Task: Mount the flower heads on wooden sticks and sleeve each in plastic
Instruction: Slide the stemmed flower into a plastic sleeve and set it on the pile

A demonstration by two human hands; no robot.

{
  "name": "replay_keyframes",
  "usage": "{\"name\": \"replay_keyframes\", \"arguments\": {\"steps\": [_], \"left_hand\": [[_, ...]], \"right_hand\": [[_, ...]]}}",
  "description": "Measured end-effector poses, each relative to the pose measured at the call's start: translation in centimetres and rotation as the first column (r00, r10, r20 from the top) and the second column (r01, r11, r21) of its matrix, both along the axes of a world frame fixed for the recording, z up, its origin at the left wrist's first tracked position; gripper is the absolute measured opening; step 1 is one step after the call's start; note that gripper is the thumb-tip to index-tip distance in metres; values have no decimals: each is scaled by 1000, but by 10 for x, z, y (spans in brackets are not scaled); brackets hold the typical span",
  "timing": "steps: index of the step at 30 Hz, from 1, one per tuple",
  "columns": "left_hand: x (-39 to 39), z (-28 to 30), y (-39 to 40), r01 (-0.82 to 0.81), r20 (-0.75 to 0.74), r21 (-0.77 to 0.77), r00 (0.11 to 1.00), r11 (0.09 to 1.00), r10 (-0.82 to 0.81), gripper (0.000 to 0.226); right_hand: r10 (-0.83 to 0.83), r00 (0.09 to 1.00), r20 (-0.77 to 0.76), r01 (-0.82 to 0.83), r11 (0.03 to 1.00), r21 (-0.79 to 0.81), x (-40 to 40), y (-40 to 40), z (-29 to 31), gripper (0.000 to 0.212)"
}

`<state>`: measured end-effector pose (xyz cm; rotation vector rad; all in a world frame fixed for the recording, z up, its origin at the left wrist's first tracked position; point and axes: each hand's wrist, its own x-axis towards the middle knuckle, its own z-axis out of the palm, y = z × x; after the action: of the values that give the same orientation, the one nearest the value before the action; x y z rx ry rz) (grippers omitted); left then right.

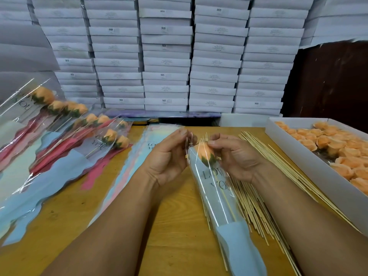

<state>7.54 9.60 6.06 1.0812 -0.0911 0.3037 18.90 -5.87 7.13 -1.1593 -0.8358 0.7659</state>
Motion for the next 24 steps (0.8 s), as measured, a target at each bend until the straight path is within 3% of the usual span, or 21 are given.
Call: {"name": "replay_keyframes", "arguments": {"steps": [4, 7, 10, 13, 16, 18, 21, 22, 24], "left_hand": [[1, 1, -4, -188, -112, 280, 968, 941, 226, 41], [0, -4, -9, -301, -56, 651, 896, 697, 440, 62], [3, -13, -11, -341, 34, 774, 863, 533, 503, 80], [9, -15, -7, -440, 128, 772, 814, 458, 566, 69], [13, -13, -7, -495, 73, 653, 795, 573, 602, 62], [13, -11, -7, -414, -95, 559, 829, 719, 551, 62], [8, -6, -4, -95, -391, 264, 899, 960, 197, 78], [5, -5, -2, 20, -415, 171, 908, 985, 54, 83], [-1, -2, -1, 180, -368, 67, 919, 981, -144, 68]], "right_hand": [[-56, 998, -6, 55, 998, -19, 1, 2, -4, 16], [-13, 994, -105, 14, 1000, 9, 1, 2, -3, 16], [-34, 994, -106, 34, 999, 0, -4, 3, -2, 13], [-89, 996, -16, 89, 996, -32, -5, 3, -1, 13], [-118, 992, 50, 121, 992, -47, -4, 3, -1, 13], [-145, 988, 44, 146, 989, -29, -3, 5, -3, 16], [-206, 979, 10, 205, 977, 51, -1, 7, -4, 20], [-231, 972, 26, 229, 971, 70, 0, 8, -4, 21], [-264, 962, 73, 259, 963, 73, 0, 6, -4, 21]]}}
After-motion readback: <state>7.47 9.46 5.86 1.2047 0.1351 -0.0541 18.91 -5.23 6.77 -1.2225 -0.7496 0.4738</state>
